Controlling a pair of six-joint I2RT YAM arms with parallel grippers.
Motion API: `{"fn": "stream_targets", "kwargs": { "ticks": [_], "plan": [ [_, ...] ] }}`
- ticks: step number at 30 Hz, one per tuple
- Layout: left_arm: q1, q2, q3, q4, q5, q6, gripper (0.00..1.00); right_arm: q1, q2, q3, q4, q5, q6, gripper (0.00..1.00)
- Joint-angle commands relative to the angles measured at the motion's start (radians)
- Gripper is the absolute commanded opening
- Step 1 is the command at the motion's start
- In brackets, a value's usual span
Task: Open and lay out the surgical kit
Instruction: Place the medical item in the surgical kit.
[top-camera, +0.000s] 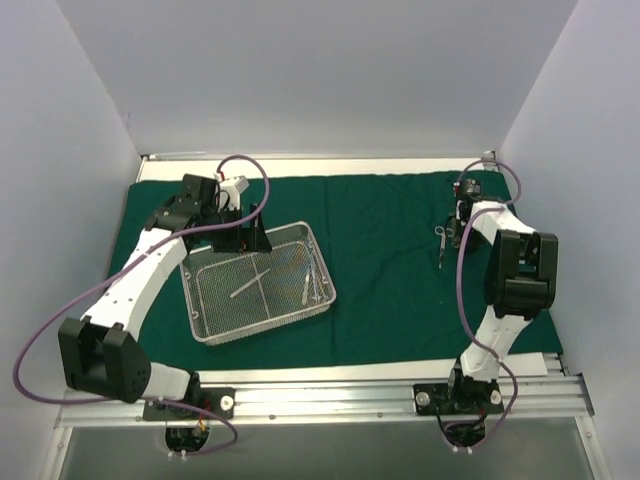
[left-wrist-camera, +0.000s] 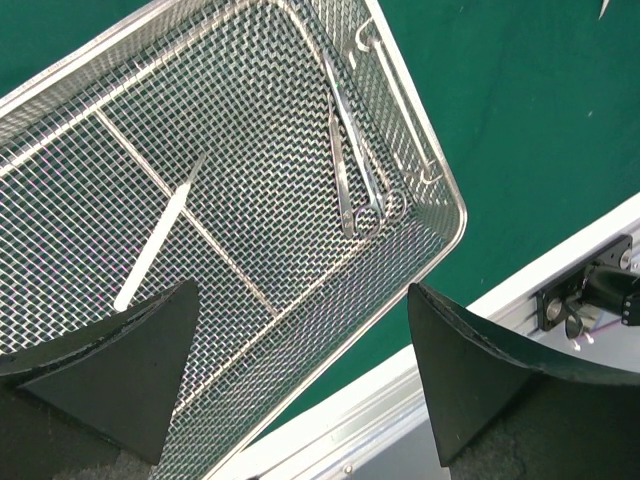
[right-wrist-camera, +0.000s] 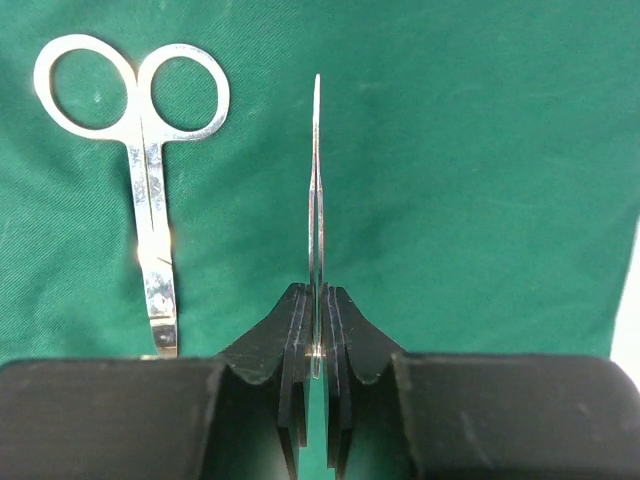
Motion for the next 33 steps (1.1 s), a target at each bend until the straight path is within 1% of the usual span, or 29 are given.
{"fn": "stream_targets", "kwargs": {
  "ticks": [1,7,13,16,17,20,22,25,30,32,33],
  "plan": [
    [0.008,0.017,0.051,-0.02,0.036,0.028,0.94,-0.01,0.02,0.027,-0.017,-0.012,-0.004,0.0],
    [0.02,0.026,0.065,-0.032,0.043,0.03,0.94,-0.013,0.071,0.04,-0.026,-0.008,0.003,0.02],
    [0.025,0.048,0.06,-0.046,0.042,0.039,0.94,-0.015,0.097,0.049,-0.037,-0.002,0.016,0.13],
    [0.025,0.062,0.057,-0.048,0.039,0.05,0.94,-0.015,0.093,0.034,-0.039,0.004,0.022,0.17],
    [0.025,0.068,0.056,-0.048,0.039,0.051,0.94,-0.015,0.091,0.032,-0.042,0.006,0.023,0.21],
    [0.025,0.077,0.056,-0.042,0.04,0.05,0.94,-0.013,0.082,0.024,-0.049,0.011,0.031,0.27],
    [0.025,0.082,0.059,-0.04,0.049,0.05,0.94,-0.013,0.074,0.017,-0.047,0.009,0.031,0.29],
    [0.025,0.083,0.057,-0.032,0.06,0.047,0.94,-0.015,0.07,0.018,-0.053,0.005,0.033,0.3],
    [0.023,0.103,0.064,-0.032,0.066,0.053,0.97,-0.013,0.045,0.029,-0.06,0.029,0.048,0.32],
    [0.017,0.121,0.062,-0.028,0.053,0.054,0.96,-0.008,0.013,0.067,-0.1,0.053,0.092,0.37],
    [0.013,0.134,0.067,-0.025,0.043,0.053,0.95,-0.005,0.001,0.096,-0.123,0.093,0.117,0.39]
  ]
}}
